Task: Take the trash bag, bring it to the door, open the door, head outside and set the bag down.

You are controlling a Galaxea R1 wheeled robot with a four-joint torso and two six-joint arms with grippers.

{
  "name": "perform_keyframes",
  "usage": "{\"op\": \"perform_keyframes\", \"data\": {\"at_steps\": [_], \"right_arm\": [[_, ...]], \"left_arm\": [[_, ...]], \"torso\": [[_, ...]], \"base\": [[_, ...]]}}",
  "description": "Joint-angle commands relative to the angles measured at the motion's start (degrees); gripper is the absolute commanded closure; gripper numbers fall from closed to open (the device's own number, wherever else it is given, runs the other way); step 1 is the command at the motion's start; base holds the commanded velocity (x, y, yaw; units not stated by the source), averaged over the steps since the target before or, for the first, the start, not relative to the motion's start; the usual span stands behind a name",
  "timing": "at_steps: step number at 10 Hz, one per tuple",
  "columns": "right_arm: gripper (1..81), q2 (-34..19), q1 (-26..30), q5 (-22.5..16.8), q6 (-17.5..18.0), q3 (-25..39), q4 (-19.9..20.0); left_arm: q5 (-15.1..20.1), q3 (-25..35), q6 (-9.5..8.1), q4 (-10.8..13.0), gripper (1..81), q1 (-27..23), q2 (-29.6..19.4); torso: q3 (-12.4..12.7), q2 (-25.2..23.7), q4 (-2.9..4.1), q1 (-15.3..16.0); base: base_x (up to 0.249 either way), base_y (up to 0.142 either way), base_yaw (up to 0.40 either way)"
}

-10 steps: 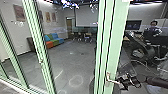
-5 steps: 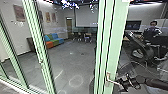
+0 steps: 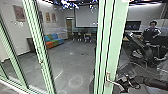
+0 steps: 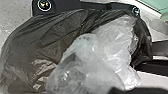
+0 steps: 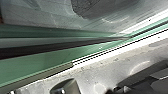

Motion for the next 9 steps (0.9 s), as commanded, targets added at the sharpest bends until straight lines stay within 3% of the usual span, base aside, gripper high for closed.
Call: {"op": "perform_keyframes", "data": {"at_steps": [1,6,9], "right_arm": [[1.0,2.55,1.28,-7.92,0.85,-0.14,-1.65],[1.0,9.94,-3.65,-6.16,0.5,-6.65,-3.31],[1.0,11.61,-6.19,0.17,0.32,-7.87,-4.11]], "left_arm": [[4.38,0.2,0.11,-0.7,81.1,-2.35,-0.39],[4.38,0.2,0.02,-0.79,81.1,-2.08,-0.56],[4.38,-0.42,0.02,-1.23,81.1,-1.29,-0.65]], "torso": [[0.0,0.0,0.0,0.0],[0.04,0.0,0.0,-0.02],[0.06,-0.02,-0.02,-0.05]], "base": [[0.0,0.0,0.0],[0.0,0.0,0.0],[0.0,0.0,0.0]]}}
